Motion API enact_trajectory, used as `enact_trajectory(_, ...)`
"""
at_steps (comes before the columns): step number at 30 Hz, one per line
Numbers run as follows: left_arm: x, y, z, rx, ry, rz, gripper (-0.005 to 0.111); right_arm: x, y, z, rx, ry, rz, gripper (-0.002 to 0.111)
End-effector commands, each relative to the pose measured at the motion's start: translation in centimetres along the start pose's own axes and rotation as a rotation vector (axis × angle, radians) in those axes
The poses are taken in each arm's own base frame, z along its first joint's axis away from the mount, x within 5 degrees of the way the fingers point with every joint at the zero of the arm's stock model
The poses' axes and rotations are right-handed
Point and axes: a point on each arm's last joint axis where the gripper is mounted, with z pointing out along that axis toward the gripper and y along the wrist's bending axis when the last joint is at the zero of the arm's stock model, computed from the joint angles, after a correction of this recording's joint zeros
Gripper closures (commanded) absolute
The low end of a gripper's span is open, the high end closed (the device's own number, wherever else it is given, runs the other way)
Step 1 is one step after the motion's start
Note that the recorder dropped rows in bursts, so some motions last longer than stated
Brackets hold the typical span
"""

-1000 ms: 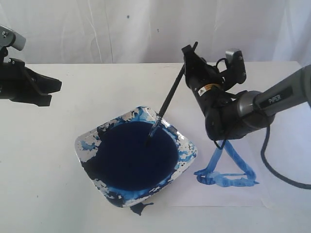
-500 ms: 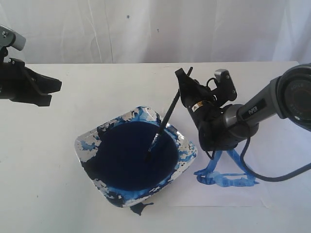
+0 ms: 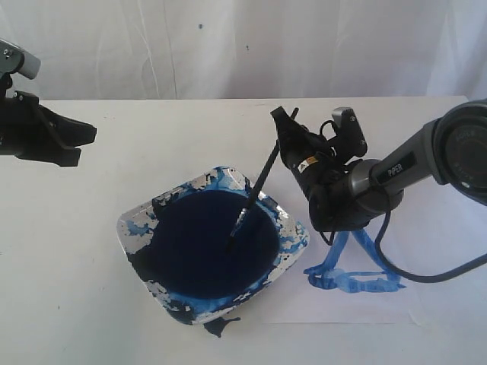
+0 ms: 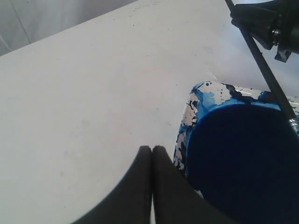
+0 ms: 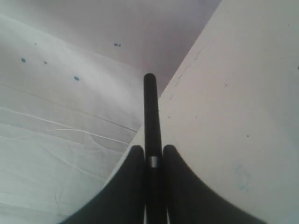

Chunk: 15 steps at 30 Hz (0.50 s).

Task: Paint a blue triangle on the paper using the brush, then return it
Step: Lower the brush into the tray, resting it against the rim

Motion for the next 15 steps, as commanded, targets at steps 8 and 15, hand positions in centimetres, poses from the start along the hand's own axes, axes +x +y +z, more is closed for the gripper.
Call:
enact_trajectory(8, 0.11, 0.03, -0.15, -0.004, 0.003, 0.0, 0.107, 0.23, -0.23, 0.03, 0.037, 0.031, -0.038, 0.108)
enact_trajectory(15, 0.11, 0.03, -0.15, -0.004, 0.003, 0.0, 0.107, 0.29, -0.31, 0.02, 0.045, 0.04, -0.103, 0.108)
